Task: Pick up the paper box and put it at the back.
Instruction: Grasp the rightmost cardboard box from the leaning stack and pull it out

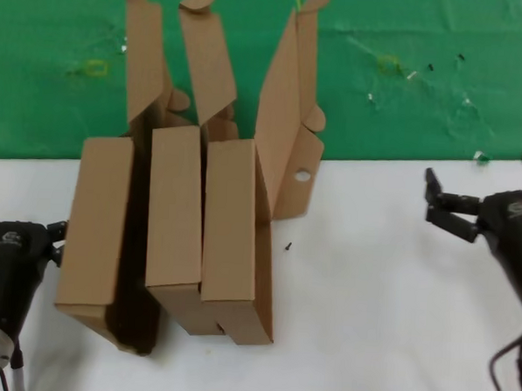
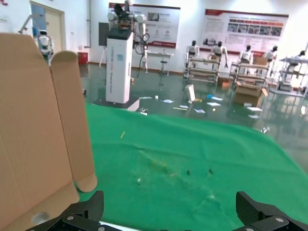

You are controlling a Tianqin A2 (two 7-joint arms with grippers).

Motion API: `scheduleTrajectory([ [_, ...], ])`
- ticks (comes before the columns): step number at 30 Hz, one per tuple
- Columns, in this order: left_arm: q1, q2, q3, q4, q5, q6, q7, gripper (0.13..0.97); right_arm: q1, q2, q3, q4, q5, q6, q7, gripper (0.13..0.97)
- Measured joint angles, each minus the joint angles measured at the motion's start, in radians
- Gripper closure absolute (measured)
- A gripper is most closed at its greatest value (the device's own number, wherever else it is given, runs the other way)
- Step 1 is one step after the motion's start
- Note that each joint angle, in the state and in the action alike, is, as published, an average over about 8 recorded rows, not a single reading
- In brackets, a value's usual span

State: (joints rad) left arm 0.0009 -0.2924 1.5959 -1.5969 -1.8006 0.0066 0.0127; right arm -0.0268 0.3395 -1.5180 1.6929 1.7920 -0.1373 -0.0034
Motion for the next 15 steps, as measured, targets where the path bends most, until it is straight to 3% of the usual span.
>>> scheduleTrajectory([
  [8,0.0,0.0,0.0,0.0,0.0,0.0,0.0,0.132,-0.039,0.165,-0.014,0.043,-0.032,-0.089,0.037,0.129],
  [15,0.0,0.0,0.0,0.0,0.0,0.0,0.0,0.132,0.024,0.263,-0.091,-0.07,0.001,-0.325,-0.042,0.129],
])
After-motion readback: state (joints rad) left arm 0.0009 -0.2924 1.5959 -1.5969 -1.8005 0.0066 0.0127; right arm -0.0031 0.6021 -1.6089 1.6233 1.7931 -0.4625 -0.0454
